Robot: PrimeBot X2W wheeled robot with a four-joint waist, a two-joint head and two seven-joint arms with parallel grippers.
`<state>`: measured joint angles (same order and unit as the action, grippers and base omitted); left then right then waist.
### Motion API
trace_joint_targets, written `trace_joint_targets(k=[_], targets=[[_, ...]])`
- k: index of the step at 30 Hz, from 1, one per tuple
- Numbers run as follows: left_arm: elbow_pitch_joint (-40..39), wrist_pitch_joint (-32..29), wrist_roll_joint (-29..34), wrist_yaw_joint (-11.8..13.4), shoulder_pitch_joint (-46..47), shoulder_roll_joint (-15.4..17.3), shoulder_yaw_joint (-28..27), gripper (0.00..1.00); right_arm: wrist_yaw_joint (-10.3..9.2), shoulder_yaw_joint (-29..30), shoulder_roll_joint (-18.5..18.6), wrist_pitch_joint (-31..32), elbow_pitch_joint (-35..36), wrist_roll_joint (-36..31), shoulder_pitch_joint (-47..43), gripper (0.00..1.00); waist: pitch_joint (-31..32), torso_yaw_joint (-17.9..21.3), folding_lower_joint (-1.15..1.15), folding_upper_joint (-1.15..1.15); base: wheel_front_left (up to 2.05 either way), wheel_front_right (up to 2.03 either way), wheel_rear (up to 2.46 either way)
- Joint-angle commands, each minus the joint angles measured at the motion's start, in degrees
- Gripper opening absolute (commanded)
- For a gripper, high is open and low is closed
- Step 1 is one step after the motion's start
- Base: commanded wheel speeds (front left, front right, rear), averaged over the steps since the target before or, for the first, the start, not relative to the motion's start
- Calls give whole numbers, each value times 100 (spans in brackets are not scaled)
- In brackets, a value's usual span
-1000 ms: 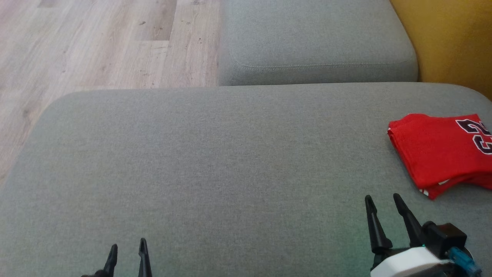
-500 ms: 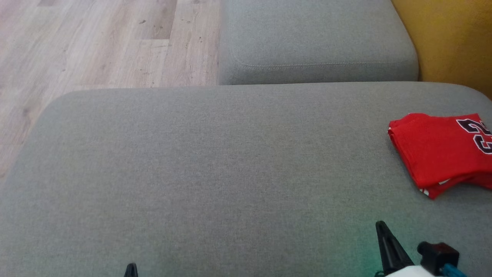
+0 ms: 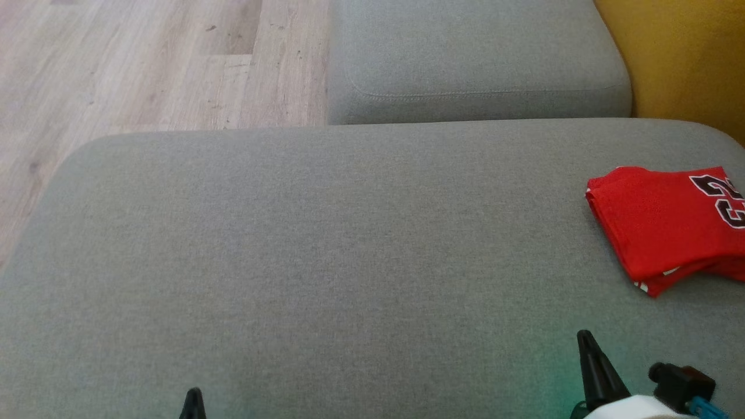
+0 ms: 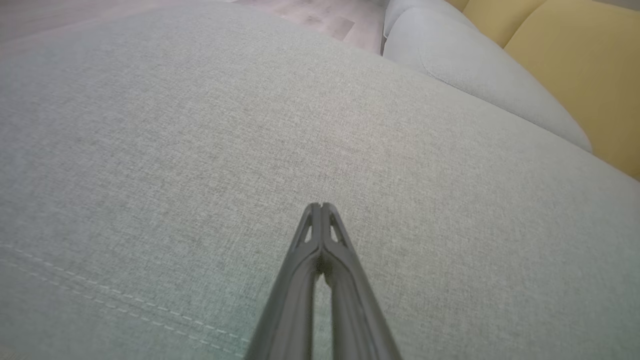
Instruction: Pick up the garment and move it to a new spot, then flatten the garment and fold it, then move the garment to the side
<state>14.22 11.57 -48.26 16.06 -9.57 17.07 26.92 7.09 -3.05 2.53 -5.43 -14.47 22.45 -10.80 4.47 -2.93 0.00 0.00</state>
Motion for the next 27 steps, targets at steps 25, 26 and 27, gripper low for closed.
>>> trace_joint_targets(k=[25,26,27], targets=[[-108,-402,-1058,-557,547,-290,-862,0,14,162,109,219,147,1719,637,0,-106,67,0,0,0,0,0],[-108,-418,-1099,-579,559,-303,-891,0,14,168,110,228,146,1785,650,0,-110,69,0,0,0,0,0],[-107,-434,-1140,-600,571,-316,-920,0,15,174,112,237,145,1851,662,0,-114,72,0,0,0,0,0]])
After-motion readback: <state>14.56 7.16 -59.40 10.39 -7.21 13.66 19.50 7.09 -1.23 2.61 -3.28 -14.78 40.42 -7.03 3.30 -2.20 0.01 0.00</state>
